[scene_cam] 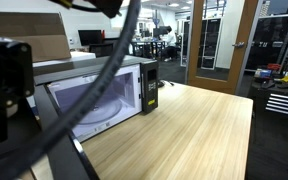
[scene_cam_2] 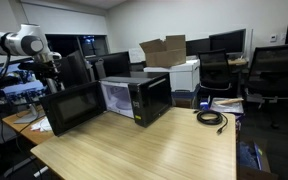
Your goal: Close the microwave door
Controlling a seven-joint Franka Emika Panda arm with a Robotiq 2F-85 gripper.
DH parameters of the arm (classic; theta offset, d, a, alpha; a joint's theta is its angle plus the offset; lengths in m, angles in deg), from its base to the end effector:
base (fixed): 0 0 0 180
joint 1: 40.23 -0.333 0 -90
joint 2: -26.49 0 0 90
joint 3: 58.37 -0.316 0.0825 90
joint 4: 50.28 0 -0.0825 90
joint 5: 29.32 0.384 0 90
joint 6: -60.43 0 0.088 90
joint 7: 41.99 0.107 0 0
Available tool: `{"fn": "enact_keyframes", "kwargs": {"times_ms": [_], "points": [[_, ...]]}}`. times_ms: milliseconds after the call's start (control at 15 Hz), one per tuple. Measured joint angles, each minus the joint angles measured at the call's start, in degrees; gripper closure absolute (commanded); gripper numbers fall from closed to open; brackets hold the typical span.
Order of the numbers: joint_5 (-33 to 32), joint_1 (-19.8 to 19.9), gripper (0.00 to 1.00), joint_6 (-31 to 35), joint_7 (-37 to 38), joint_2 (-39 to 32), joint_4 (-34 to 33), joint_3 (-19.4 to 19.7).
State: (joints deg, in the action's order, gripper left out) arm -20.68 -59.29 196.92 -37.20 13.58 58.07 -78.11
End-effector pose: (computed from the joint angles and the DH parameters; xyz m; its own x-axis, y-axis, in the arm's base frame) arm 0.5006 0.3892 0.4218 0.8734 0.4231 0.2411 0.4743 -0.8512 -0.2246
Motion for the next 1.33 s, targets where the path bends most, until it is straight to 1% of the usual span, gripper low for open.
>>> {"fn": "enact_keyframes", "kwargs": {"times_ms": [133,200,267,400,667,800,867,933,1200,1333], "points": [[0.00,-0.01,0.00,-0.02,-1.05,-0.77,-0.14,-0.22],[0.00,-0.03,0.25,-0.18,-1.26,-0.99,-0.13,-0.26],[0.00,-0.03,0.27,-0.48,-1.36,-1.16,-0.08,-0.27],[-0.01,-0.03,0.43,-1.14,-1.37,-1.24,0.06,-0.26],[-0.18,-0.03,0.69,-1.63,-1.37,-1.23,0.31,-0.04],[-0.32,-0.03,0.85,-1.73,-1.37,-1.16,0.79,0.30],[-0.49,-0.02,0.91,-1.74,-1.37,-1.07,1.15,0.51],[-1.13,-0.02,1.00,-1.74,-1.33,-0.83,1.86,0.90],[-5.27,0.00,1.00,-1.68,0.28,0.53,4.78,2.64],[-8.76,-0.01,1.00,-1.69,2.47,1.51,6.16,3.34]]}}
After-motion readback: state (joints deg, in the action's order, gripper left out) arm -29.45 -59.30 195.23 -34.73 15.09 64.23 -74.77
